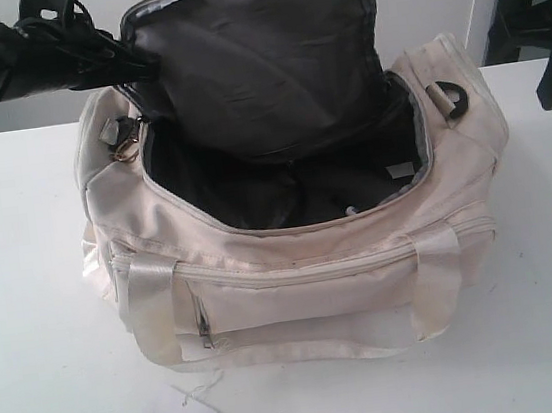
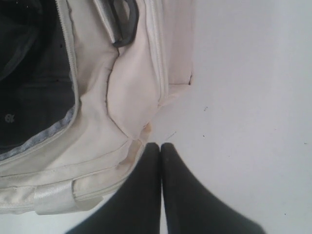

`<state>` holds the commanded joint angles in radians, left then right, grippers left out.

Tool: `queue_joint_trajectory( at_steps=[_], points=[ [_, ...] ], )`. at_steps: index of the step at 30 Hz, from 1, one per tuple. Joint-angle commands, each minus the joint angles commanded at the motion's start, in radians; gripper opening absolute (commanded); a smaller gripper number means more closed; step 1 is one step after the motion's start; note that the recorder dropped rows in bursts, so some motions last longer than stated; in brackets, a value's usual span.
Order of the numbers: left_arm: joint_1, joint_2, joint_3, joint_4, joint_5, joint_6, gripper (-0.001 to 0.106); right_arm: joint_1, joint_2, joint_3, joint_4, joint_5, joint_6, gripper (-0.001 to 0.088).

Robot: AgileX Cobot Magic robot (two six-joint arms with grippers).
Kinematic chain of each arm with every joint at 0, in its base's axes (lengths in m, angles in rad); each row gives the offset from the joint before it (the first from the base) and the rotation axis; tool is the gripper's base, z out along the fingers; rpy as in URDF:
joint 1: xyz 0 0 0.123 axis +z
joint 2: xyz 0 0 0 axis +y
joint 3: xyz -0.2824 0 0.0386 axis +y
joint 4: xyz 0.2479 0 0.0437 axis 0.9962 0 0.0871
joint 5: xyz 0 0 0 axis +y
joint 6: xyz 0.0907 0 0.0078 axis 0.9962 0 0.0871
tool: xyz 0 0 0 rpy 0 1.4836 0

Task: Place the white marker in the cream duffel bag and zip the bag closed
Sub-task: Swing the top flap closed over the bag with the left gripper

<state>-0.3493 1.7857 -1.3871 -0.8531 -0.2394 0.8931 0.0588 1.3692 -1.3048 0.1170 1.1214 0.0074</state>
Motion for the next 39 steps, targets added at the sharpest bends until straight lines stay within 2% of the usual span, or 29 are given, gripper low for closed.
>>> queue_joint_trajectory(
  at_steps=[31,34,39],
  points=[
    [0.000,0.000,0.000,0.000,0.009,-0.003,0.000,0.000,0.000,0.000,0.006,0.000,0.000,0.0000],
    [0.000,0.000,0.000,0.000,0.049,-0.005,0.000,0.000,0.000,0.000,0.006,-0.002,0.000,0.0000],
    [0.000,0.000,-0.025,0.004,0.239,0.003,0.000,0.000,0.000,0.000,0.006,-0.004,0.000,0.0000]
  ],
)
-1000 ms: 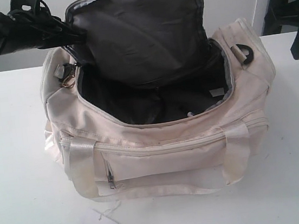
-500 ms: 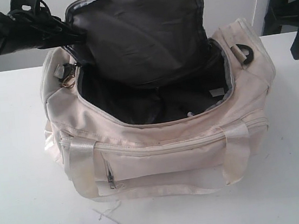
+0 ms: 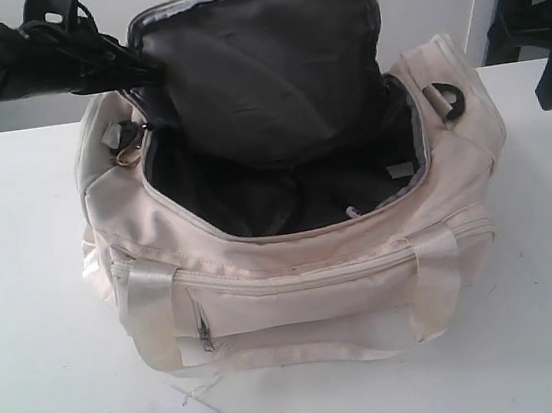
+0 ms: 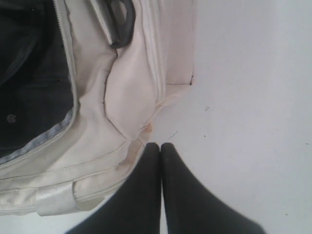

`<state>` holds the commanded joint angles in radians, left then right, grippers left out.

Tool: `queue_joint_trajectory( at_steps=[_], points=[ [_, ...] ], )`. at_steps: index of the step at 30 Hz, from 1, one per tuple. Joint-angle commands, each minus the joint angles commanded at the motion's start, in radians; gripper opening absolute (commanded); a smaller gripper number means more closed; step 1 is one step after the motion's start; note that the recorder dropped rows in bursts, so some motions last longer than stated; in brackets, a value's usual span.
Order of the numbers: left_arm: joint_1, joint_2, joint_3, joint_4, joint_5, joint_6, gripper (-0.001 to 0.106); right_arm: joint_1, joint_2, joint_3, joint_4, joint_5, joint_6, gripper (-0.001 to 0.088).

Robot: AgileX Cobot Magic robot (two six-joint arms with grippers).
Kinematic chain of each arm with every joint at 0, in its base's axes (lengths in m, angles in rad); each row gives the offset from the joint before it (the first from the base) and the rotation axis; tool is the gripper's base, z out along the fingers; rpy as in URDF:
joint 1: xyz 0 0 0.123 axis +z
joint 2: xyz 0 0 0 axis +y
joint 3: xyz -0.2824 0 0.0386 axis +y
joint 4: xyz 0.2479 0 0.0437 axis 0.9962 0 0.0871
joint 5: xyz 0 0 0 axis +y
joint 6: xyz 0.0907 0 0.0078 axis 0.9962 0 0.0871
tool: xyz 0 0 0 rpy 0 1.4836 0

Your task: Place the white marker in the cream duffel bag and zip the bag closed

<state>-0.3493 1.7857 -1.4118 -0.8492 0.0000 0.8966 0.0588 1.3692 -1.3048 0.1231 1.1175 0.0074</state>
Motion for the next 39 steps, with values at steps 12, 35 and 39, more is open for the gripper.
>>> queue_joint_trajectory(
  at_steps=[12,35,39],
  points=[
    [0.000,-0.004,-0.136,0.014,0.415,-0.003,0.000,0.000,0.000,0.000,0.010,0.006,0.000,0.0000],
    [0.000,-0.034,-0.151,0.143,0.823,-0.003,0.000,0.000,0.000,0.000,0.010,0.010,-0.002,0.0000],
    [0.000,-0.034,-0.151,0.163,0.869,-0.003,0.000,0.000,0.000,0.000,0.010,0.010,-0.002,0.0000]
  ],
)
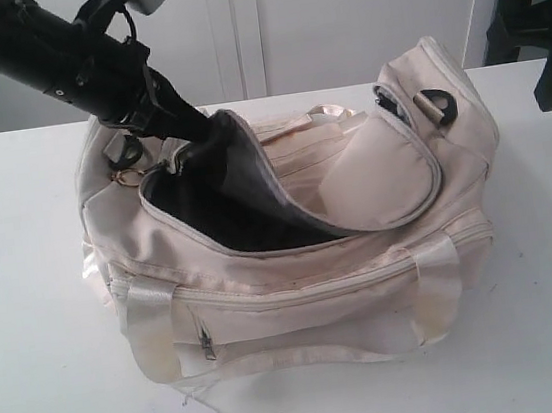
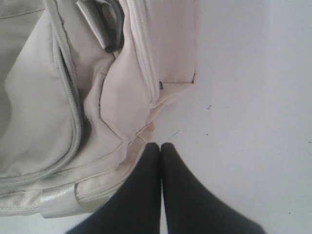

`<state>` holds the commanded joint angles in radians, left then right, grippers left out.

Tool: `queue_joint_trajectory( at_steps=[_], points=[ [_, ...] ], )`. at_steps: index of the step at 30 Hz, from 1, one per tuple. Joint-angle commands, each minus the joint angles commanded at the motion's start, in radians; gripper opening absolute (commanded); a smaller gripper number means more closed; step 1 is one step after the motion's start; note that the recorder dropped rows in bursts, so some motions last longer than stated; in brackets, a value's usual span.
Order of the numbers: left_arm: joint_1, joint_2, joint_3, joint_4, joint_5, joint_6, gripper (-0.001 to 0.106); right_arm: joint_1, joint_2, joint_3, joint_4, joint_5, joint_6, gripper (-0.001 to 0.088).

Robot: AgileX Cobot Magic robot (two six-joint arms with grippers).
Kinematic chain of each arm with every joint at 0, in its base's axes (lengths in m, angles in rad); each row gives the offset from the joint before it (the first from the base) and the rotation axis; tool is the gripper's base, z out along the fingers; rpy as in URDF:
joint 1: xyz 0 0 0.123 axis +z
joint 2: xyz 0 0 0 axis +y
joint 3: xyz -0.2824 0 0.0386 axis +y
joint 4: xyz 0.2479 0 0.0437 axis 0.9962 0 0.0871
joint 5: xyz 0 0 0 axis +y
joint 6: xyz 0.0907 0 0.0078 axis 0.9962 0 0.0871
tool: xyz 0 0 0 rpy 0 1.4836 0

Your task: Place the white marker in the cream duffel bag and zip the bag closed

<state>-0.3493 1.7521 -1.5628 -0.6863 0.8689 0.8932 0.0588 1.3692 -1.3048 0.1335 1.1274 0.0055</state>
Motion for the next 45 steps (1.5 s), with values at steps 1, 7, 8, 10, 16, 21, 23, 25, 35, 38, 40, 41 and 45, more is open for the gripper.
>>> queue_joint_trajectory(
  at_steps=[1,7,8,10,16,21,23,25,35,38,40,41,45],
  points=[
    [0.000,0.000,0.000,0.000,0.011,0.000,0.000,0.000,0.000,0.000,0.000,0.000,0.000,0.0000],
    [0.000,0.000,0.000,0.020,0.075,0.002,0.000,0.000,0.000,0.000,0.000,0.000,0.000,0.0000],
    [0.000,0.000,0.000,0.032,0.087,0.002,0.000,0.000,0.000,0.000,0.000,0.000,0.000,0.0000],
    [0.000,0.000,0.000,0.061,0.100,0.002,0.000,0.000,0.000,0.000,0.000,0.000,0.000,0.0000],
    [0.000,0.000,0.000,0.118,0.134,0.002,0.000,0.000,0.000,0.000,0.000,0.000,0.000,0.0000],
    [0.000,0.000,0.000,0.172,0.138,0.002,0.000,0.000,0.000,0.000,0.000,0.000,0.000,0.0000],
    [0.000,0.000,0.000,0.193,0.138,0.002,0.000,0.000,0.000,0.000,0.000,0.000,0.000,0.0000],
    [0.000,0.000,0.000,0.204,0.138,0.002,0.000,0.000,0.000,0.000,0.000,0.000,0.000,0.0000],
    [0.000,0.000,0.000,0.246,0.138,0.002,0.023,0.000,0.000,0.000,0.000,0.007,-0.006,0.0000],
    [0.000,0.000,0.000,0.225,0.138,0.002,0.040,0.000,0.000,0.000,0.000,0.007,-0.006,0.0000],
    [0.000,0.000,0.000,0.223,0.138,0.002,0.047,0.000,0.000,0.000,0.000,0.007,-0.006,0.0000],
    [0.000,0.000,0.000,0.223,0.136,0.002,0.049,0.000,0.000,0.000,0.000,0.007,-0.006,0.0000],
    [0.000,-0.001,-0.007,0.223,0.139,0.000,0.050,0.000,0.000,0.000,0.000,0.004,-0.006,0.0000]
  ],
)
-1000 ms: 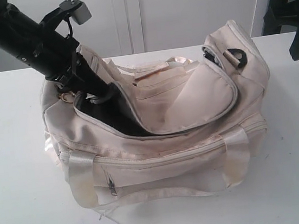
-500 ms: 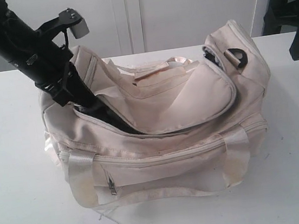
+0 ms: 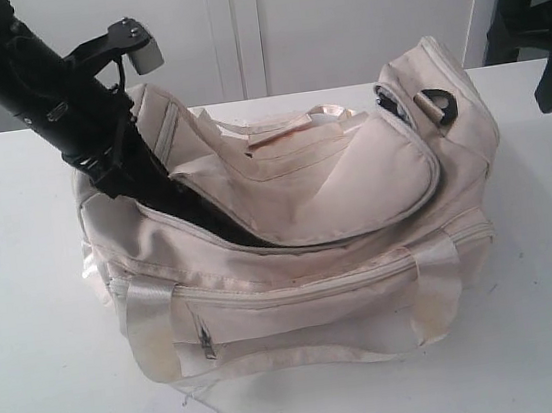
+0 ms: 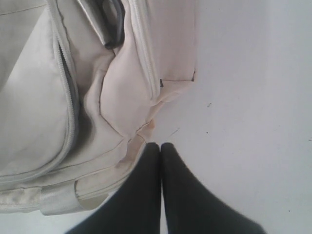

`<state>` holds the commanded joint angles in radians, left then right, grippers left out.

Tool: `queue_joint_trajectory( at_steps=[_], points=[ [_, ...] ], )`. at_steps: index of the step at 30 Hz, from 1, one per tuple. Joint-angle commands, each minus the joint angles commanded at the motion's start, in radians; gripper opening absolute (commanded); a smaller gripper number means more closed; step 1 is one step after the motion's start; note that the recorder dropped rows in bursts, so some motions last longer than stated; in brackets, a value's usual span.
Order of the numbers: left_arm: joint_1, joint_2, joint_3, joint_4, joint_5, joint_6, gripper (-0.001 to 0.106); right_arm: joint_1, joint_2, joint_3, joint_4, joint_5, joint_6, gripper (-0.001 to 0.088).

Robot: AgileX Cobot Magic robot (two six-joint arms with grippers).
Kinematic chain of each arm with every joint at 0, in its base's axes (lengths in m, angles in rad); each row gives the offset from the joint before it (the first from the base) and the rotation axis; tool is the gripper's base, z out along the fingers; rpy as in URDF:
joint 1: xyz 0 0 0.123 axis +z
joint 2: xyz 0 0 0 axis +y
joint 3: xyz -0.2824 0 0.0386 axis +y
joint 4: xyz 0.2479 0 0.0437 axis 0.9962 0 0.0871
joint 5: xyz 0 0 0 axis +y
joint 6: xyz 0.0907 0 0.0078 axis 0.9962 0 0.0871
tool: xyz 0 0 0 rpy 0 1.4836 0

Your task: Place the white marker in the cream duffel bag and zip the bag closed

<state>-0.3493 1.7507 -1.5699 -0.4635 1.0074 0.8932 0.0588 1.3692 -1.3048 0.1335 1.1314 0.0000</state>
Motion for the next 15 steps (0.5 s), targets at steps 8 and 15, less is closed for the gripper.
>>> queue_joint_trajectory(
  at_steps=[8,15],
  points=[
    [0.000,-0.069,-0.049,0.002,0.011,0.000,0.050,0.000,0.000,0.000,0.000,-0.002,0.000,0.0000],
    [0.000,-0.140,-0.050,0.066,0.002,-0.017,0.050,0.000,0.000,0.000,0.000,0.004,0.000,0.0000]
  ],
)
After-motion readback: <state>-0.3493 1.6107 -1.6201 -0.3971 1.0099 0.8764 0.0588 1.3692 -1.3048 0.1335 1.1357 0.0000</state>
